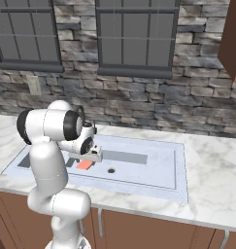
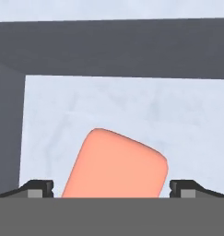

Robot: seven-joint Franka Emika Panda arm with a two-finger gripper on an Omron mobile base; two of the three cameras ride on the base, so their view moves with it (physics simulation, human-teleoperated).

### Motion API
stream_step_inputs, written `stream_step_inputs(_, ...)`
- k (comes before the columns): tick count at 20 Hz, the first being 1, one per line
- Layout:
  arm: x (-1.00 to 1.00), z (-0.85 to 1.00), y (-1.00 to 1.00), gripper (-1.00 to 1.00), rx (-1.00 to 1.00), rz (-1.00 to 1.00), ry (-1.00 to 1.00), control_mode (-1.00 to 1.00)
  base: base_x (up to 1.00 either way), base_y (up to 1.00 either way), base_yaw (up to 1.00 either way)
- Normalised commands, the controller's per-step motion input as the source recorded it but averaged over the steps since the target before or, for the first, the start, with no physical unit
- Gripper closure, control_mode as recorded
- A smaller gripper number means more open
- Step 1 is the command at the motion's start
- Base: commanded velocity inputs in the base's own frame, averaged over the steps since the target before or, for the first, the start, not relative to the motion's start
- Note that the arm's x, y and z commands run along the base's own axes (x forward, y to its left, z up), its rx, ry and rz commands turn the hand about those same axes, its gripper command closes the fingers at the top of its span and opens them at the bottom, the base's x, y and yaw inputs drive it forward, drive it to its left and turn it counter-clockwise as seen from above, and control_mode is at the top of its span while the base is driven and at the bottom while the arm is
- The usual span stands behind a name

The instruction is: Pick up the bar soap and bar soap from the sink, and place them back in the cabinet, and close the cabinet door.

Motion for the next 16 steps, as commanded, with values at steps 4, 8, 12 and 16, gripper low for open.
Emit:
stream_step_inputs(4,0.0,0.0,-0.04,-1.0,0.03,0.0,0.0,-1.0,0.0,0.0,0.0)
stream_step_inputs(8,0.0,0.0,-0.13,-1.0,0.03,0.0,0.0,-1.0,0.0,0.0,0.0)
stream_step_inputs(12,0.0,-0.03,-0.17,-1.0,0.01,0.0,0.0,-1.0,0.0,0.0,0.0)
stream_step_inputs(16,0.0,-0.12,-0.06,-1.0,0.0,0.0,0.0,-1.0,0.0,0.0,0.0)
